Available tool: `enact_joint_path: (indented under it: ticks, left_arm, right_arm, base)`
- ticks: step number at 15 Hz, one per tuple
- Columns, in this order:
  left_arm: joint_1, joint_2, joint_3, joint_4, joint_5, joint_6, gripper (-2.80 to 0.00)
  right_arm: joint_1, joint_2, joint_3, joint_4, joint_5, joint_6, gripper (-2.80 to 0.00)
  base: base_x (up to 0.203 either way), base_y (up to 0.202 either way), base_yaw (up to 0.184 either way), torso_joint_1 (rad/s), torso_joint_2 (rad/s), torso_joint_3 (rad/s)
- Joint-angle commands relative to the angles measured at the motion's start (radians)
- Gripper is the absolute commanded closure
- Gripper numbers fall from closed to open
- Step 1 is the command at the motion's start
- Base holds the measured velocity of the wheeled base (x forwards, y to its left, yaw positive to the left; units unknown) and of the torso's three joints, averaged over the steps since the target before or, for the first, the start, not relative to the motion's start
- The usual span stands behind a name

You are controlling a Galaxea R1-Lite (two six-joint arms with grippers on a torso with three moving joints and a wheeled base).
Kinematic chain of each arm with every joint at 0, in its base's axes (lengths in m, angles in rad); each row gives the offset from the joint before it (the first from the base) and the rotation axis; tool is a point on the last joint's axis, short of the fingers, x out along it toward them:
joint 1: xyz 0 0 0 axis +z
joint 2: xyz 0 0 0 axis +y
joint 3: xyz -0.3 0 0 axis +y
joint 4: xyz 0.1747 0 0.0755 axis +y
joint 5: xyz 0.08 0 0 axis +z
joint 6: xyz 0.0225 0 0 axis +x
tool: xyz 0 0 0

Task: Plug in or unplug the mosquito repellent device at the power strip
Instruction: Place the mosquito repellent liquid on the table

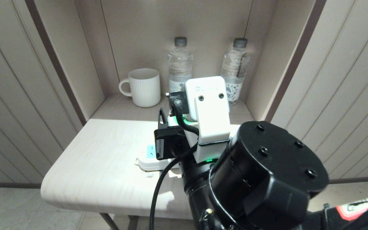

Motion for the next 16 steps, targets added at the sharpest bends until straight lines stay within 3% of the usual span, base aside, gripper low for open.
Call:
enact_joint_path:
  ticks: [1,16]
  left_arm:
    - [-0.001,0.001,0.000,0.001,0.000,0.000,0.00]
    - [0.000,0.001,0.000,0.001,0.000,0.000,0.00]
  right_arm:
    - [0.002,-0.003,-0.001,-0.009,-0.003,-0.004,-2.80]
    - [0.061,-0.089,0.014,0.004,-0.005,-0.043,-2.80]
  base:
    - [0.000,0.000,0.000,0.000,0.00,0.000]
    - [0.000,0.000,0.000,0.000,0.00,0.000]
